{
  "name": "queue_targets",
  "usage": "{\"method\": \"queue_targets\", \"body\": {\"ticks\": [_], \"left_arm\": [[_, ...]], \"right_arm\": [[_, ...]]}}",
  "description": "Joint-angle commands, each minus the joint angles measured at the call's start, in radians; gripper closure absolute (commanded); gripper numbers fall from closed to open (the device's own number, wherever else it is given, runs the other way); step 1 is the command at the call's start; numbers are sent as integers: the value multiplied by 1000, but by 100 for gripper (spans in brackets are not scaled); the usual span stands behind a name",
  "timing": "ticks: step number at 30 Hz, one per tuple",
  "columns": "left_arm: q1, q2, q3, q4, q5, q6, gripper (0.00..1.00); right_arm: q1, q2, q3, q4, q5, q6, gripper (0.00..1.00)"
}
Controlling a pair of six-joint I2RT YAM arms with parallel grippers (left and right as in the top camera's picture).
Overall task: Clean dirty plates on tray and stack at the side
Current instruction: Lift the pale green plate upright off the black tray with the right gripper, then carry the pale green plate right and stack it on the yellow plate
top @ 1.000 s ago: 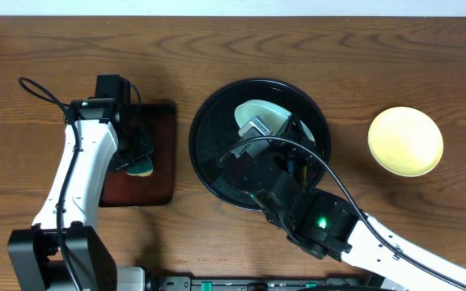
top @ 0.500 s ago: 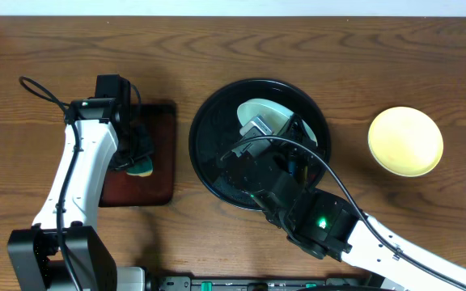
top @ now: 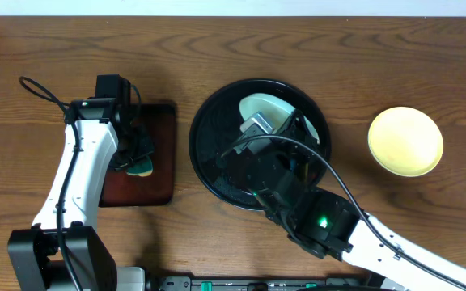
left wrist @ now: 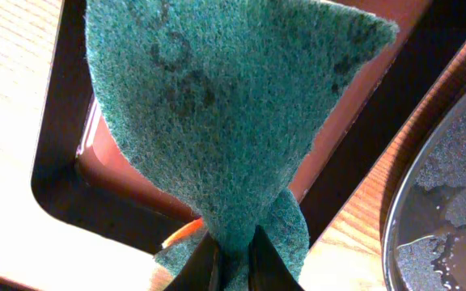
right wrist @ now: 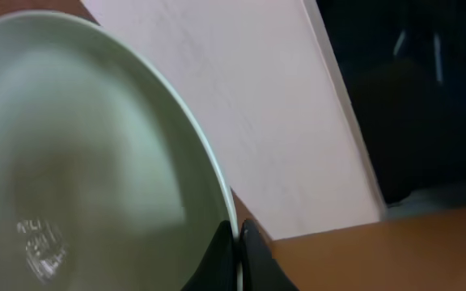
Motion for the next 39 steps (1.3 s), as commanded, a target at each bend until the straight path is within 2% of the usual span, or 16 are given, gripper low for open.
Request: {"method": "queue_targets", "body": {"ticks": [1, 2, 4, 7, 11, 15, 20, 23, 26, 34, 39], "left_arm": [[4, -1, -8, -3, -5, 6, 92], [4, -1, -8, -3, -5, 6, 92], [4, -1, -8, -1, -5, 6, 92], [4, -1, -8, -2, -5, 6, 92], [4, -1, -8, -2, -5, 6, 92], [4, -1, -8, -3, -5, 6, 92], [4, -1, -8, -3, -5, 6, 92], [4, -1, -8, -3, -5, 6, 92], [4, -1, -8, -3, -5, 7, 92], [4, -1, -8, -3, -5, 7, 92], [4, -1, -8, -3, -5, 7, 92]], "right_arm": [[-18, -9, 11, 31, 76, 21, 99], [-12, -9, 11, 6, 37, 33, 99], [7, -6, 11, -50, 5, -43, 99], [-18, 0, 11, -5, 79, 35, 99], [-3, 2, 11, -34, 40, -3, 99], [-54, 0, 11, -26, 117, 161, 99], [-146, -13, 11, -56, 68, 426, 99], [-242, -30, 11, -145, -93, 615, 99], [-389, -35, 13, -239, -360, 754, 99], [-952, -46, 14, -323, -1165, 991, 99], [-1271, -17, 13, -386, -1310, 1048, 99]]}}
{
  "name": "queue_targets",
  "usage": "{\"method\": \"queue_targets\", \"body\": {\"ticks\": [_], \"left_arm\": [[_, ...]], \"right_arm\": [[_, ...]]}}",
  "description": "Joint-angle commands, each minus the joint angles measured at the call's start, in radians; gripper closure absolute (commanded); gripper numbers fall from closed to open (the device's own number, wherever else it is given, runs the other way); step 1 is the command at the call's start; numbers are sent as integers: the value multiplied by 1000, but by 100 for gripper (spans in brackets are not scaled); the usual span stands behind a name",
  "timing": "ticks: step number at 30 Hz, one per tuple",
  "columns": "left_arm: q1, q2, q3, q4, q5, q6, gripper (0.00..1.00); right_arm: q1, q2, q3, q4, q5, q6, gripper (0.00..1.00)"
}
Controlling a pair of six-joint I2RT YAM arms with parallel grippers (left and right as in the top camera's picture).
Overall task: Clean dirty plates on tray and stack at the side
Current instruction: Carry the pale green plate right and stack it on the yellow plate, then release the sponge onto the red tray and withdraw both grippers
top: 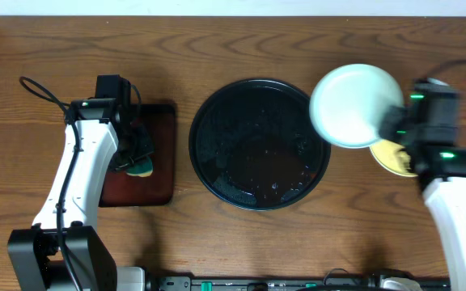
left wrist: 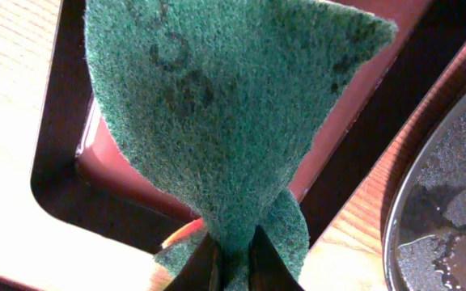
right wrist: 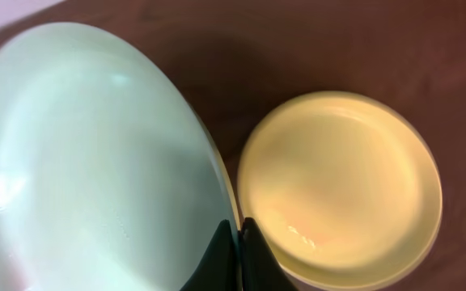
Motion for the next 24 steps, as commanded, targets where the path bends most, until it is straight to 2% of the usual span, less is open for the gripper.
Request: {"method": "queue_targets", "body": {"ticks": [1, 7, 14, 15, 18, 21, 24], "left_arm": [[4, -1, -6, -3, -5, 6, 92], [4, -1, -6, -2, -5, 6, 92], [4, -1, -6, -2, -5, 9, 92], [4, -1, -6, -2, -4, 18, 92], [4, -1, -6, -3, -4, 47, 92], [4, -1, -6, -3, -2, 73, 92], [4, -5, -5, -8, 0, 77, 92]], "right_arm": [[-170, 12, 13, -36, -204, 89, 99], [-402, 118, 12, -102, -174, 89, 99], [-446, 262, 12, -99, -135, 89, 99], [-446, 276, 12, -92, -127, 89, 94], [-444, 278, 13, -52, -174, 42, 59], [-431, 242, 15, -10, -304, -16, 43], [-394, 174, 18, 19, -417, -79, 40]]}}
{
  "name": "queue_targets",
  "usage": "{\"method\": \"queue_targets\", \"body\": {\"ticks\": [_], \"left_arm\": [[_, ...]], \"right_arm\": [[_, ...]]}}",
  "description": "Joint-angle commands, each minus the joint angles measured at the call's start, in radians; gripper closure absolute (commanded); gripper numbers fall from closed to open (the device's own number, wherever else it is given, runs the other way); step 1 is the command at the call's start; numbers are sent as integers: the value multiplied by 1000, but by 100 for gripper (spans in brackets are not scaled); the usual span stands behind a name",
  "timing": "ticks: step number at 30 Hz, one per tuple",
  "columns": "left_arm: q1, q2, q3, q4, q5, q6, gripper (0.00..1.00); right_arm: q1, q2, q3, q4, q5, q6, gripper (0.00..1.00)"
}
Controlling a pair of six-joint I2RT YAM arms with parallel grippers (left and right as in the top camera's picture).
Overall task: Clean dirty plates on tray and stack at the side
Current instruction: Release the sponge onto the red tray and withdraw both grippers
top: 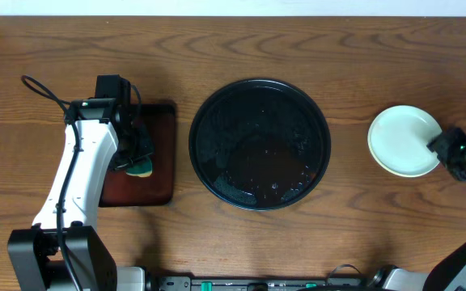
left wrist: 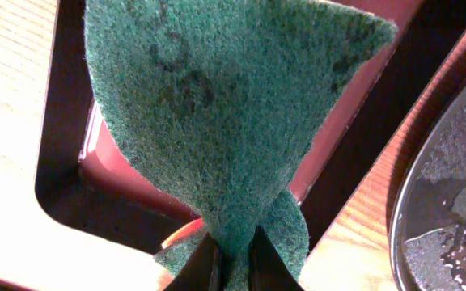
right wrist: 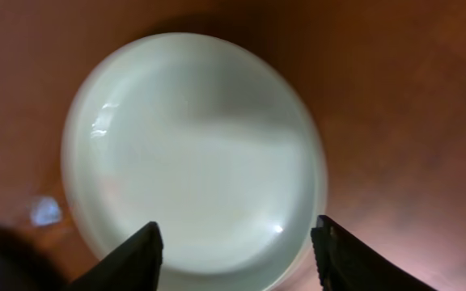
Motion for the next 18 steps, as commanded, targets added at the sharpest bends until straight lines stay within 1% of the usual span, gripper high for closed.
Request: {"method": "queue_targets", "body": {"ticks": [1, 3, 5, 6, 11, 15, 18], "left_arm": [[4, -8, -5, -10, 4, 31, 91], [4, -16, -5, -13, 36, 31, 86], [4, -25, -5, -14, 67, 31, 83], [4, -29, -5, -14, 74, 32, 77], [4, -51, -2, -18, 77, 39, 64], [4, -69, 17, -62, 111, 39, 61], [4, -103, 38, -101, 188, 55, 61]], "right_arm": [[49, -107, 20, 15, -187, -95, 40], [95, -179, 21, 22, -261, -117, 40], [150, -253, 21, 25, -309, -137, 40], [182, -291, 21, 26, -320, -144, 40], [359, -474, 21, 20, -325, -199, 40], [492, -583, 21, 20, -325, -243, 40], [563, -637, 21, 11, -326, -266, 40]]}}
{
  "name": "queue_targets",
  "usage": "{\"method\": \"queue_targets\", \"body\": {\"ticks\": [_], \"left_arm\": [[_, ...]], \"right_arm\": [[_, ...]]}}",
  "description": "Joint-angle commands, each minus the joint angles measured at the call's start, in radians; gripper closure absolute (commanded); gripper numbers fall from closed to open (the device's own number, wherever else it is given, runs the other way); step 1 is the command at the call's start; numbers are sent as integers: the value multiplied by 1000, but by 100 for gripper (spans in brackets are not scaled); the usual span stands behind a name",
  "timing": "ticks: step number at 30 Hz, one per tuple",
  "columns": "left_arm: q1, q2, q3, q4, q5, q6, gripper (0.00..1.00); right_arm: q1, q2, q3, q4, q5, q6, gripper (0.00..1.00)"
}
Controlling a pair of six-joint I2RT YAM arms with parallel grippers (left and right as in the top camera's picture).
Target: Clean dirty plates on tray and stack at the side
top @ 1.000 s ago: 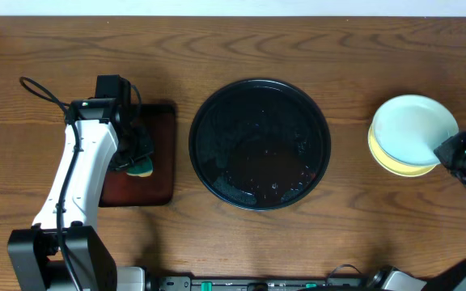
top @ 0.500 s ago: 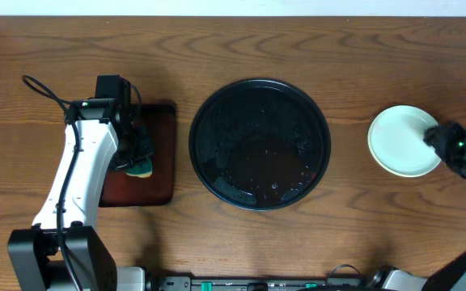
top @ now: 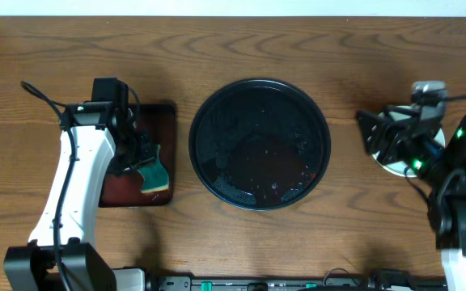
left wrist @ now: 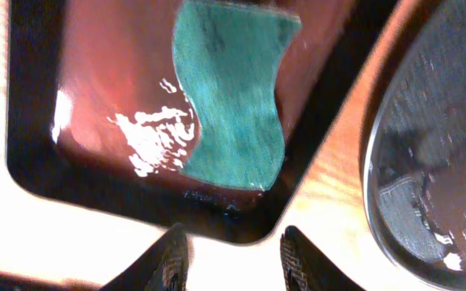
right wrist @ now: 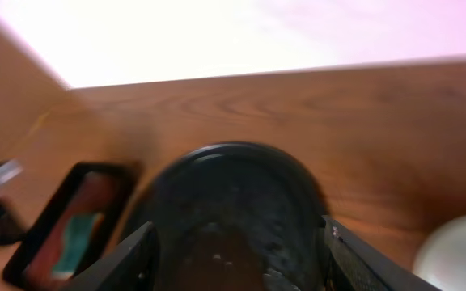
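Observation:
The round black tray (top: 259,144) in the middle of the table is wet and holds no plates. At the right, a sliver of the pale plate (top: 395,167) shows under my right arm; it also shows in the right wrist view as the pale plate (right wrist: 459,259). My right gripper (top: 372,136) is open and empty, and points left at the black tray (right wrist: 233,210). The green sponge (left wrist: 231,97) lies flat in the small red tray (left wrist: 95,81). My left gripper (left wrist: 235,259) hangs open above that tray's near edge.
The red sponge tray (top: 140,198) stands left of the black tray, whose rim (left wrist: 379,186) is close beside it. Bare wooden table (top: 241,48) runs along the back. The table's far edge meets a pale wall (right wrist: 298,40).
My left gripper has opened and let go of the sponge, which now lies flat in the red tray. My right gripper has left the plate and now faces the black tray, still open.
My right gripper first held a pale green plate over the black tray while my left held the sponge. The plate was then over the yellow plate at the right, then lay on it with the gripper open. Now both grippers are open and empty.

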Motion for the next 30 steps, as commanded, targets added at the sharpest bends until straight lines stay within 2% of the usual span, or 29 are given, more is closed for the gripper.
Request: {"method": "queue_targets", "body": {"ticks": [1, 5, 6, 10, 12, 13, 15, 18, 30], "left_arm": [[3, -58, 42, -30, 121, 42, 61], [3, -166, 49, -50, 228, 90, 61], [3, -207, 49, -56, 226, 100, 61], [3, -357, 49, -84, 215, 133, 57], [3, -422, 49, -88, 194, 133, 33], [3, -447, 49, -88, 179, 133, 25], [3, -491, 49, -87, 163, 133, 24], [3, -538, 49, -54, 184, 56, 24], [3, -562, 49, -55, 184, 57, 22]], "right_arm": [[71, -48, 14, -14, -13, -67, 39], [137, -80, 14, -33, -13, -72, 31], [150, -82, 14, -35, -16, -66, 1], [168, -77, 14, -40, -16, -61, 1], [168, -77, 14, -47, -16, -61, 1], [168, -77, 14, -53, -16, -61, 1], [168, -77, 14, -77, -16, -61, 1], [168, -77, 14, -110, -15, -61, 1], [178, -100, 6, -269, -8, -61, 1]]}}
